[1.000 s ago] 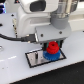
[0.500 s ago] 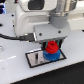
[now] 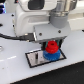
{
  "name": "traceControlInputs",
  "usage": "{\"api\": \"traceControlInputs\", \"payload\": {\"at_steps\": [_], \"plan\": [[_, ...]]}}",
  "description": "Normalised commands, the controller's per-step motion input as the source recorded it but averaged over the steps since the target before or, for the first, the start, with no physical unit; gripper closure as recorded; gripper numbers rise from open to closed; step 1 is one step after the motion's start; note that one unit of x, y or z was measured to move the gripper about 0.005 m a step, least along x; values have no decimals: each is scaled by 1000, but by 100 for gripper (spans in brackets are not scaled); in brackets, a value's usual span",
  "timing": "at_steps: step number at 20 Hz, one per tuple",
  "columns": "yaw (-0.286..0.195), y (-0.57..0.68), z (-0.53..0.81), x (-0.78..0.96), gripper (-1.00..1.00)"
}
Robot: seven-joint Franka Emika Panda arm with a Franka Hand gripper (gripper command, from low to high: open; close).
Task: Insert the blue gear onto the right peg, followed by the red gear
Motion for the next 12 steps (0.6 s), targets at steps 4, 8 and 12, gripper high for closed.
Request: {"api": "traceControlInputs", "payload": {"at_steps": [4,8,12], "plan": [[0,65,301,49,100],[0,-1,79,130,100],[0,-8,-108,152,100]]}}
